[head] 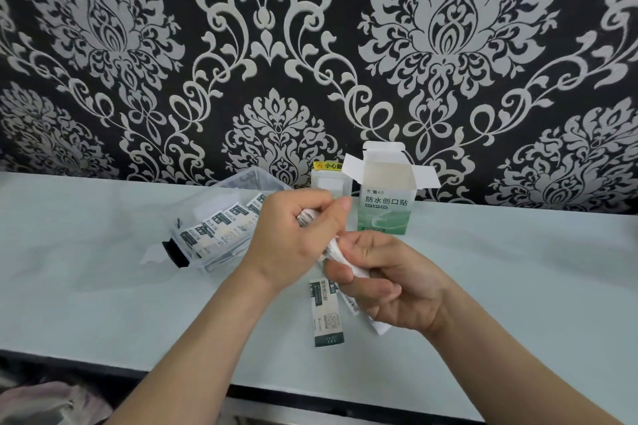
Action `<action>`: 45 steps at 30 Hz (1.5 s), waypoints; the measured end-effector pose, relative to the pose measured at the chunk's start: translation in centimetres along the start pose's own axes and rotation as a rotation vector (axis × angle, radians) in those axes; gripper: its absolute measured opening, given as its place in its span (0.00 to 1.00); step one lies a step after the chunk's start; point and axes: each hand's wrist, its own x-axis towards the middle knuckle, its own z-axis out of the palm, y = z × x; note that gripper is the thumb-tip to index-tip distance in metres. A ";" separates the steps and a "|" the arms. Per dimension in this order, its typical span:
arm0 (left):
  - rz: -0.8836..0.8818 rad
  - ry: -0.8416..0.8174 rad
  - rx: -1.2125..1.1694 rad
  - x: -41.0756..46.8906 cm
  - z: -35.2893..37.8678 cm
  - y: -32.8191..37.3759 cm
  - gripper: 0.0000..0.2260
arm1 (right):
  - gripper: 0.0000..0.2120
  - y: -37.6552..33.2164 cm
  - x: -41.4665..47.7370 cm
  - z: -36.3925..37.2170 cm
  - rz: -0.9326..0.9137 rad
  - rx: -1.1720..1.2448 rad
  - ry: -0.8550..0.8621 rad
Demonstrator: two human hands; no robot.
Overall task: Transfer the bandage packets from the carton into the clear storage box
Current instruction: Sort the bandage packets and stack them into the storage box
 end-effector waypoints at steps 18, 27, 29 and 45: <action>-0.437 0.230 0.179 1.1 -4.0 -2.2 0.17 | 0.09 -1.4 4.2 3.5 -0.014 -0.653 0.416; -0.293 -0.128 -0.253 0.6 -6.4 -1.3 0.11 | 0.16 -1.2 4.6 2.5 0.047 -0.111 0.282; -0.320 -0.046 -0.278 0.5 -6.0 -1.4 0.08 | 0.15 -1.1 4.8 2.8 0.062 -0.059 0.280; -0.613 0.325 -0.138 1.8 -6.4 -2.1 0.04 | 0.16 -3.2 8.2 6.3 -0.117 -1.937 0.525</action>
